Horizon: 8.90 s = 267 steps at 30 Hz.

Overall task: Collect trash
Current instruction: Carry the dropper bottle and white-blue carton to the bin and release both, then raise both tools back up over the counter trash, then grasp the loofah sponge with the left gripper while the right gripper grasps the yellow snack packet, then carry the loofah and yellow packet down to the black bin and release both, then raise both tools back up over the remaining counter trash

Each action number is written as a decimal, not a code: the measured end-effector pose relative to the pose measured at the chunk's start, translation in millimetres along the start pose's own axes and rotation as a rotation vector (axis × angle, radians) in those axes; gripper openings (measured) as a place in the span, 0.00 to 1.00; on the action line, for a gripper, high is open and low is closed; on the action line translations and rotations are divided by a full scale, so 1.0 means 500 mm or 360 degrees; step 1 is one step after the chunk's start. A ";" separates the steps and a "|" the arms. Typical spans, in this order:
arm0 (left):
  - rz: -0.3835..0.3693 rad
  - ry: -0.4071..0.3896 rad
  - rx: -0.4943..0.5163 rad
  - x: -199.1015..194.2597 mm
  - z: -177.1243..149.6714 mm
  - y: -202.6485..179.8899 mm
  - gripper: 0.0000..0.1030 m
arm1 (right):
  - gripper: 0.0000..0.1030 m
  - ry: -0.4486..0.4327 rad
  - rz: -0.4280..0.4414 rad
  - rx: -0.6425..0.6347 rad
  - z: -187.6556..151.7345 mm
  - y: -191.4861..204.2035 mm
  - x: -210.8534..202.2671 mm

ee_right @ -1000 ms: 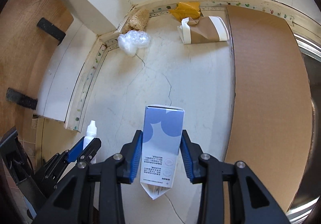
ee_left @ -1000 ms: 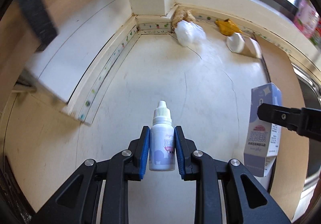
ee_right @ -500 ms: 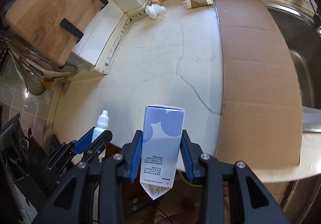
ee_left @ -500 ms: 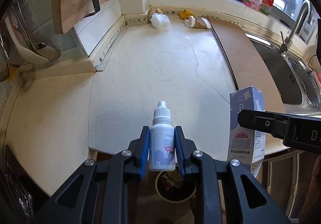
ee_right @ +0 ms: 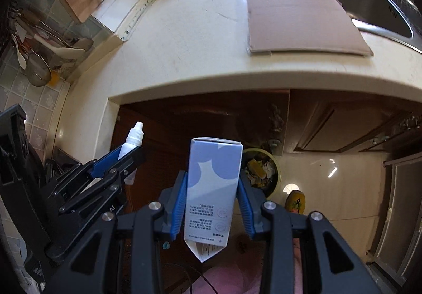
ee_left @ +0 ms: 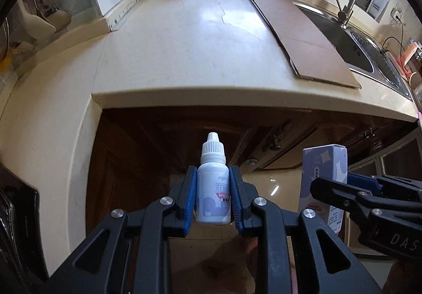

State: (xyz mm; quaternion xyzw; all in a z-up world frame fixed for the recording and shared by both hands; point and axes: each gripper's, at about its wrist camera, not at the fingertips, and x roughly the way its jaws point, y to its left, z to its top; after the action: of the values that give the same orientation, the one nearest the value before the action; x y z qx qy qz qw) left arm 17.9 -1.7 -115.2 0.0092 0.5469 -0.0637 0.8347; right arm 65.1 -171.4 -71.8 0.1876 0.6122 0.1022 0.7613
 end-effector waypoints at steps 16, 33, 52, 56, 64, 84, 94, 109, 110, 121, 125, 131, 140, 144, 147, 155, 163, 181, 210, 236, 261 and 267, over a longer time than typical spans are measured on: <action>-0.0188 0.0384 -0.0175 0.383 -0.159 0.013 0.22 | 0.36 0.0298 -0.0063 -0.0036 -0.086 -0.173 0.408; -0.0257 0.0463 -0.0398 0.535 -0.215 0.068 0.58 | 0.49 0.0409 -0.0013 -0.0031 -0.063 -0.239 0.616; -0.0286 0.0161 -0.0216 0.177 -0.133 0.055 0.63 | 0.48 0.0302 0.0025 -0.0053 -0.080 -0.130 0.289; -0.0287 0.0038 -0.0150 0.054 -0.098 0.047 0.67 | 0.48 0.0221 0.0063 -0.0064 -0.081 -0.082 0.199; -0.0329 -0.0233 -0.0009 -0.147 -0.049 0.028 0.70 | 0.49 -0.0026 0.0066 -0.0105 -0.076 -0.004 0.016; -0.0169 -0.0686 0.0067 -0.456 0.114 0.049 0.70 | 0.53 -0.0548 -0.0004 -0.0166 0.049 0.054 -0.324; 0.0020 -0.0734 0.0045 -0.447 0.350 0.019 0.70 | 0.53 -0.0583 0.0049 -0.0236 0.308 0.067 -0.380; 0.0274 -0.0450 -0.0098 -0.137 0.917 0.024 0.70 | 0.53 -0.0276 0.0223 -0.0246 0.890 0.012 -0.191; 0.0264 -0.0415 -0.0112 -0.103 0.944 0.030 0.69 | 0.53 -0.0253 0.0239 -0.0229 0.916 0.004 -0.171; 0.0323 -0.0121 -0.0193 0.234 1.124 0.105 0.63 | 0.53 -0.0024 0.0260 -0.0072 1.167 -0.047 0.126; 0.0327 -0.0071 -0.0223 0.318 1.152 0.116 0.63 | 0.54 0.0023 0.0241 -0.0032 1.204 -0.057 0.207; 0.0412 -0.0028 -0.0214 0.398 1.175 0.125 0.61 | 0.54 0.0073 0.0234 -0.0068 1.221 -0.038 0.269; 0.0459 0.0031 -0.0230 0.467 1.177 0.129 0.58 | 0.54 0.0103 0.0180 -0.0160 1.222 0.005 0.315; 0.0459 0.0061 -0.0219 0.491 1.164 0.122 0.53 | 0.49 0.0134 0.0134 -0.0153 1.219 0.001 0.338; 0.0471 0.0048 -0.0209 0.503 1.161 0.117 0.53 | 0.37 0.0148 0.0147 -0.0162 1.216 -0.005 0.348; 0.0375 0.0122 -0.0308 0.542 1.143 0.124 0.51 | 0.33 0.0118 0.0213 -0.0187 1.200 -0.017 0.303; 0.0277 0.0068 -0.0345 0.548 1.098 0.089 0.33 | 0.33 0.0086 0.0299 -0.0197 1.172 -0.031 0.249; 0.0034 -0.0302 -0.0284 0.261 0.874 0.011 0.32 | 0.32 -0.0123 0.0555 -0.0204 1.030 0.021 0.075; -0.0439 -0.0493 0.0044 -0.330 0.193 0.031 0.33 | 0.32 -0.0429 0.0347 -0.0032 0.186 0.115 -0.251; -0.0442 0.0254 -0.0227 0.248 -0.204 0.034 0.35 | 0.33 0.0226 0.0046 0.0170 -0.102 -0.149 0.281; -0.0270 0.0464 -0.0317 0.504 -0.252 0.095 0.76 | 0.48 0.0388 0.0104 0.0217 -0.088 -0.233 0.566; -0.0276 0.0381 -0.0278 0.416 -0.226 0.098 0.76 | 0.49 0.0367 0.0116 0.0157 -0.080 -0.194 0.514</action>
State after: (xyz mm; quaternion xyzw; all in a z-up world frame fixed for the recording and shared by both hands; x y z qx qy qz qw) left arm 2.6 36.6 -353.2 -0.1029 0.6445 -0.0862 0.7527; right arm 78.3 -154.1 -348.6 0.2340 0.6927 0.1204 0.6715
